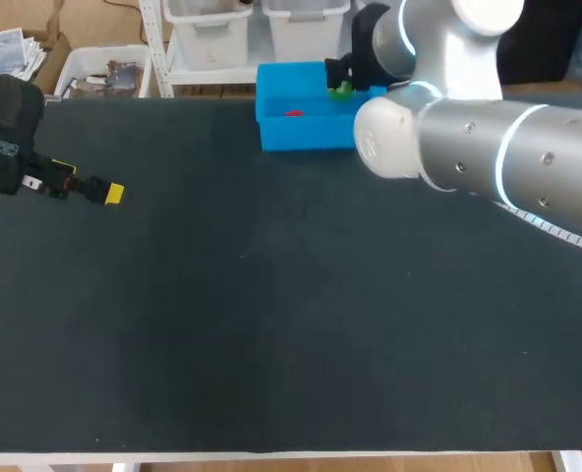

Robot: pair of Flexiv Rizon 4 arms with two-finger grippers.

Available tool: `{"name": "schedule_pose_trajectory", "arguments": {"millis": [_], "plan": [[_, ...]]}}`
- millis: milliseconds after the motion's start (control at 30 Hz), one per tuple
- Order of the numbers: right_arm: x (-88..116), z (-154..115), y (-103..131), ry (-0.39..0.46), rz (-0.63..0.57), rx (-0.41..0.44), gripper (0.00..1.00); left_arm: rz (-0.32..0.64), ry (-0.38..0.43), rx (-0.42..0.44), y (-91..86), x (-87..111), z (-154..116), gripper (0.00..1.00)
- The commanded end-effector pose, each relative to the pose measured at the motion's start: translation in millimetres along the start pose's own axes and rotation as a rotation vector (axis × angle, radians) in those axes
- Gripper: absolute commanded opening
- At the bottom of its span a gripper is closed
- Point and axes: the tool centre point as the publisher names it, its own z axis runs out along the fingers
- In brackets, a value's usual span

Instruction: Use the left arm to pick the red cube and place it into the blue plastic box first, then use the right arm to grasp the green cube and put it into the same blue plastic box after the first action is fully finished.

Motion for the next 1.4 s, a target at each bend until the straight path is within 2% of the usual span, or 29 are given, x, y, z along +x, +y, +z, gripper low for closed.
{"name": "schedule_pose_trajectory", "arguments": {"millis": [33,500,533,567,600,633,1000,1400], "plan": [[-4,9,-3,0.013,0.003,-0.002,0.00,0.002,-0.005,0.005,1.5,1.0,0,1.00],[3,18,-6,0.060,0.019,-0.005,0.00,0.002,-0.005,0.005,1.5,1.0,0,1.00],[4,17,-6,0.062,0.020,-0.004,0.14,0.002,-0.005,0.005,1.5,1.0,0,1.00],[4,17,-6,0.064,0.021,-0.004,0.46,0.002,-0.005,0.005,1.5,1.0,0,1.00],[4,16,-6,0.065,0.022,-0.004,0.87,0.002,-0.005,0.005,1.5,1.0,0,1.00],[4,15,-6,0.065,0.021,-0.003,1.00,0.002,-0.005,0.005,1.5,1.0,0,1.00],[2,-6,3,0.066,0.010,0.010,1.00,0.002,-0.005,0.005,1.5,1.0,0,1.00],[-6,-56,22,0.031,-0.018,0.008,1.00,0.002,-0.005,0.005,1.5,1.0,0,1.00]]}}
